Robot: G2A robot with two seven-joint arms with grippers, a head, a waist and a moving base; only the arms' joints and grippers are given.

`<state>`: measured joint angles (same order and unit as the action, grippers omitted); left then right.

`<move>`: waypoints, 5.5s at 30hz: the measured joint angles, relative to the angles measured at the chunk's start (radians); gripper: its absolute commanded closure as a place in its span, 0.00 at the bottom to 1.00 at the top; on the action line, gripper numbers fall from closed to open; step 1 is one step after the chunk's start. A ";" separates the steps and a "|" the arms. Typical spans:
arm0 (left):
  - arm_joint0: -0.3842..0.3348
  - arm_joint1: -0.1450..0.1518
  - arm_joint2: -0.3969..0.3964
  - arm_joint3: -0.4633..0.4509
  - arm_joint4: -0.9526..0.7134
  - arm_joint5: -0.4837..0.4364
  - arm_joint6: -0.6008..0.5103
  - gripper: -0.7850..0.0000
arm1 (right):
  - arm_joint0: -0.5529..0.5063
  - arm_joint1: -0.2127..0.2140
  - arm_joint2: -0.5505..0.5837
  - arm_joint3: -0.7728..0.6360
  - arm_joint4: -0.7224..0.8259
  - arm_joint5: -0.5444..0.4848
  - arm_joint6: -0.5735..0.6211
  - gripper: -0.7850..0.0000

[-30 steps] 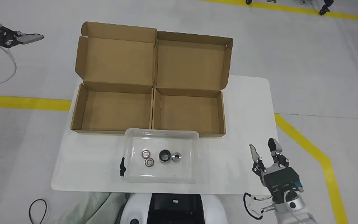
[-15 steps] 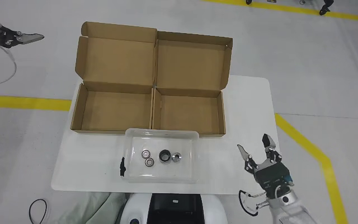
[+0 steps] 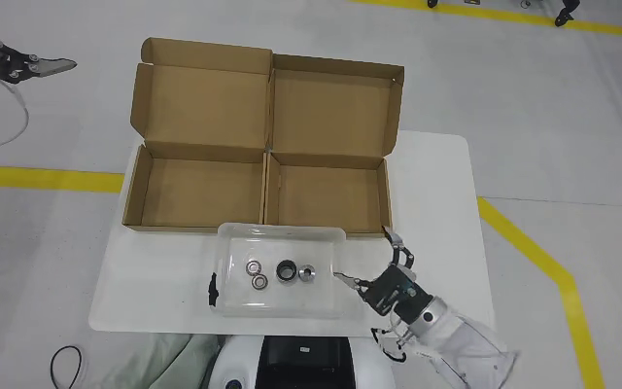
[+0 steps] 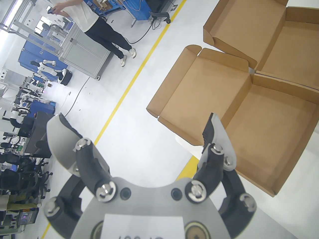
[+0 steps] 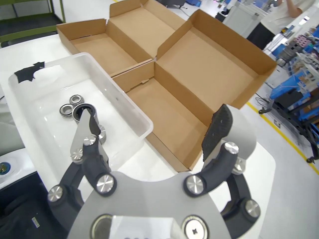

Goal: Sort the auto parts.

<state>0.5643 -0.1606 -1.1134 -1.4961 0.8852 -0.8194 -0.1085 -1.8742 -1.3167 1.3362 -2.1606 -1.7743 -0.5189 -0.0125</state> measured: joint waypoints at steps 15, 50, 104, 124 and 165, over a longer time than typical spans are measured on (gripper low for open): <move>0.000 0.000 0.000 0.000 0.000 0.000 0.000 0.00 | 0.135 -0.004 -0.094 0.081 0.024 -0.036 0.064 0.00; 0.000 0.000 0.000 0.000 0.000 0.000 0.000 0.00 | 0.297 -0.005 -0.213 0.185 0.099 -0.224 0.153 0.00; 0.000 0.000 0.000 0.000 0.000 0.000 0.000 0.00 | 0.754 -0.063 -0.639 0.560 0.268 -0.237 0.753 1.00; 0.000 0.000 0.000 0.000 0.000 0.000 0.000 0.00 | 0.694 -0.034 -0.520 0.466 0.375 -0.183 0.396 1.00; 0.000 0.000 0.000 0.000 0.000 0.000 0.000 0.00 | 0.822 -0.045 -0.361 0.300 0.615 -0.098 -0.127 1.00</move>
<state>0.5643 -0.1606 -1.1134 -1.4961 0.8852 -0.8194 -0.1085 -1.0521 -1.3617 0.9747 -1.8610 -1.1593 -0.6165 -0.1396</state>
